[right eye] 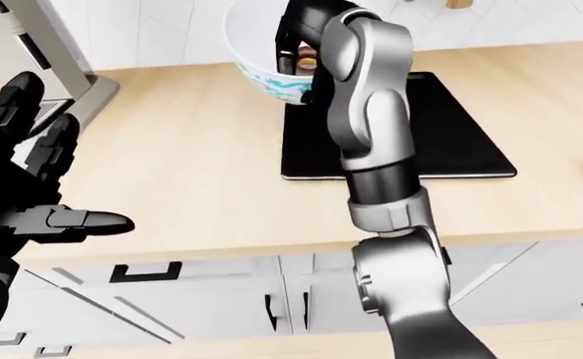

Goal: Pick up the bowl with donut and place it on the tray. Pick up the cupcake and place it on the tray.

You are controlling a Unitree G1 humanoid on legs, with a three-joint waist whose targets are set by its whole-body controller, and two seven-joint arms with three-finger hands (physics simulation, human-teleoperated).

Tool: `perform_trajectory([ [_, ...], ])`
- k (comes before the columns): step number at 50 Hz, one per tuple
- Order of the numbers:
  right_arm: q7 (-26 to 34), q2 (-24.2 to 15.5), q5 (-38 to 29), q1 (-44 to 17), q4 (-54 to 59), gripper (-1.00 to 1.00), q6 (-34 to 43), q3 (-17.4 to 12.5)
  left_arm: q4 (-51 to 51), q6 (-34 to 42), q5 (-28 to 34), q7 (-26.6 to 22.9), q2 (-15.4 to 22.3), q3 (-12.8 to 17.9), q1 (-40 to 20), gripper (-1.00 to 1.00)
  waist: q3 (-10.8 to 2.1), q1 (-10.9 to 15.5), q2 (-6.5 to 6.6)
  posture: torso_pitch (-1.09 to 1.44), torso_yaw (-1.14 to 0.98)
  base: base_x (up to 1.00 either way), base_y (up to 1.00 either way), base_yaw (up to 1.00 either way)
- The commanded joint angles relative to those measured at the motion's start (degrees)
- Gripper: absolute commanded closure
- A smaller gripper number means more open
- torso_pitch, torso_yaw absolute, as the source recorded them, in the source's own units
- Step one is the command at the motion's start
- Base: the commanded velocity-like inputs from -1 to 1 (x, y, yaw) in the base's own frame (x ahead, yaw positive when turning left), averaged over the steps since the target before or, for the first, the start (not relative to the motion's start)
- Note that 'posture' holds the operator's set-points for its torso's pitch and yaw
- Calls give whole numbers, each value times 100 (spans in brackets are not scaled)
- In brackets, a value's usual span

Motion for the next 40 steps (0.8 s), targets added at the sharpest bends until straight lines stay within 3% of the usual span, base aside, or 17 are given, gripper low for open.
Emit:
perform_trajectory([
  [1, -33, -119, -55, -155, -320, 100, -122, -94, -103, -175, 69, -5, 54, 65, -100, -100, -158, 3, 5, 0, 0, 0, 0, 0],
  [17, 413, -692, -188, 479, -664, 100, -491, -335, -116, -18, 112, 20, 43, 14, -300, -100, -182, 13, -40, 0, 0, 0, 0, 0],
  [28, -317, -705, -90, 828, 24, 100, -641, -376, -120, -30, 120, -6, 43, 41, -283, -100, -216, 13, -49, 0, 0, 0, 0, 0],
  [40, -543, -712, -53, 988, 147, 100, -594, -366, -79, -67, 193, -22, 15, -30, -279, -100, -228, 32, -74, 0, 0, 0, 0, 0],
])
